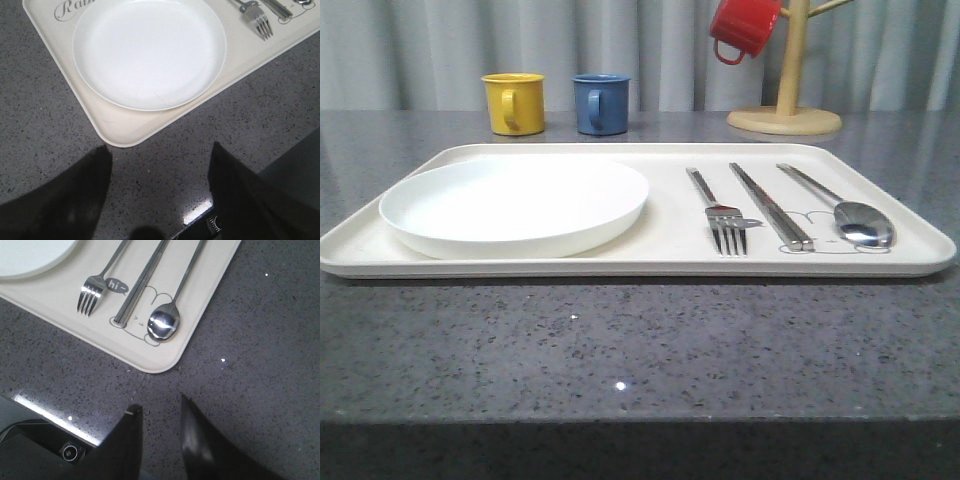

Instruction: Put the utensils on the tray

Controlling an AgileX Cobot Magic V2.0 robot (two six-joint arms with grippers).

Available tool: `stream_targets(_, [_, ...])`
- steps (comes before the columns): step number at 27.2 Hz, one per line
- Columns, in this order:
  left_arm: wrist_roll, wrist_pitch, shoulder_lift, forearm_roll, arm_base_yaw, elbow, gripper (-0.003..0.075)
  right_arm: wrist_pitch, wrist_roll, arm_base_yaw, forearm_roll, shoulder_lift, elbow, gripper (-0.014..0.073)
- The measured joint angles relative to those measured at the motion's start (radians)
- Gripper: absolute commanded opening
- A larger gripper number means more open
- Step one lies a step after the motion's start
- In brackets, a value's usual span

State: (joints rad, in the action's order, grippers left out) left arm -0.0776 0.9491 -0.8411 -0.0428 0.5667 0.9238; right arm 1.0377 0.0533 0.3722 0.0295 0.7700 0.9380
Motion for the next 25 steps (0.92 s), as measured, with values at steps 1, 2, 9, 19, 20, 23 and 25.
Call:
stream_targets(1, [0.0,0.0,0.0,0.0,0.0,0.0,0.0422,-0.005,0.0,0.0,0.002,-0.023,-0.017,0.0223])
stream_targets(2, [0.0,-0.002,0.0,0.0,0.0,0.0,0.0422,-0.008,0.0,0.0,0.002,-0.053,-0.029,0.0223])
stream_targets(9, [0.0,-0.02,0.0,0.0,0.0,0.0,0.0422,-0.018,0.0,0.0,0.002,-0.206,-0.09,0.0223])
stream_targets(19, [0.0,-0.054,0.0,0.005,0.0,0.0,0.0422,-0.022,0.0,0.0,0.002,-0.288,-0.102,0.0223])
stream_targets(20, [0.0,-0.056,0.0,0.01,0.0,0.0,0.0422,-0.023,0.0,0.0,0.002,-0.288,-0.102,0.0223])
stream_targets(23, [0.0,-0.055,0.0,0.043,0.0,0.0,0.0422,-0.028,-0.004,0.0,0.002,-0.288,-0.102,0.0223])
stream_targets(25, [0.0,-0.055,0.0,0.057,0.0,0.0,0.0422,-0.032,-0.004,0.0,0.002,-0.288,-0.102,0.0223])
